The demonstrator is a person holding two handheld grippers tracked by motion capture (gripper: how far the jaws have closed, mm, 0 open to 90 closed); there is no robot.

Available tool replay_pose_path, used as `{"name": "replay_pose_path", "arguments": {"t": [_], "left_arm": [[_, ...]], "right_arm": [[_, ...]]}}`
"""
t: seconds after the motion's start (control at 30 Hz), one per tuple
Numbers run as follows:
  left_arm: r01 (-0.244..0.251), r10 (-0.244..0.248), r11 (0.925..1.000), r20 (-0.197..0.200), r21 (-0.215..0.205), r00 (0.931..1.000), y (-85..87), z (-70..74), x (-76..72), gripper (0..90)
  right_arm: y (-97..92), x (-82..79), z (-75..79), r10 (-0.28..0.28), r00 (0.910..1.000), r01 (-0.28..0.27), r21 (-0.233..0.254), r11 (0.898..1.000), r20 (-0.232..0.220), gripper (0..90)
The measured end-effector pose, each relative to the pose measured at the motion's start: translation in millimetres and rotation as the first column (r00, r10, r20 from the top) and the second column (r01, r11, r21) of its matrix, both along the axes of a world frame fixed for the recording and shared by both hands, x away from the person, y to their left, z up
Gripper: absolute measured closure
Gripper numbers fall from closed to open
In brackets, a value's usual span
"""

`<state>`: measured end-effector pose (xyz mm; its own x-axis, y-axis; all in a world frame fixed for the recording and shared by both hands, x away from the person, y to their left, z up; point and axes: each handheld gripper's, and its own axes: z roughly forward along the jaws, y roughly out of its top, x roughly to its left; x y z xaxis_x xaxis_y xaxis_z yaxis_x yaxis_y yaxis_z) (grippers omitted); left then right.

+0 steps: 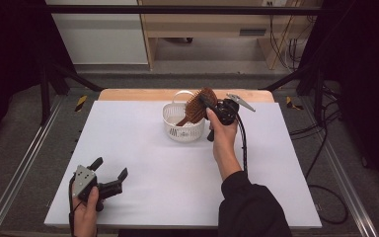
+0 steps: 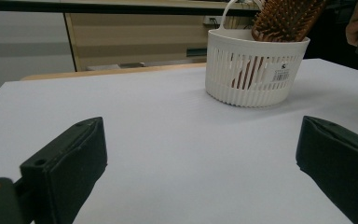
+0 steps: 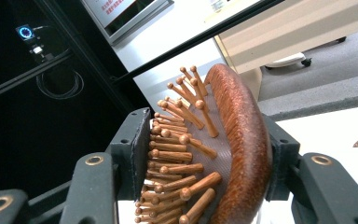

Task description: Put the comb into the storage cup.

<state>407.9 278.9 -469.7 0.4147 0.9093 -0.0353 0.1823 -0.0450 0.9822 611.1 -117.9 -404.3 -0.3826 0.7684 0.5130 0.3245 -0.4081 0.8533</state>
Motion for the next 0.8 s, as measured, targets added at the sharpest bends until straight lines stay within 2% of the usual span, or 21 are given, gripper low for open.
{"name": "replay_pose_path", "arguments": {"t": [0.27, 0.8], "left_arm": [[0.0, 0.0, 1.0, -0.001, 0.001, 1.0, -0.2, -0.1, 0.2, 2.1], [0.001, -0.001, 1.0, -0.001, 0.003, 1.0, -0.3, -0.1, 0.1, 2.0]], "right_arm": [[-2.6, 0.1, -2.6, -0.007, 0.9999, 0.007, 0.015, 1.0, -0.014, 43.7], [-8.0, 1.2, -7.0, -0.01, 0.9994, 0.01, 0.011, 1.0, -0.032, 42.0]]}}
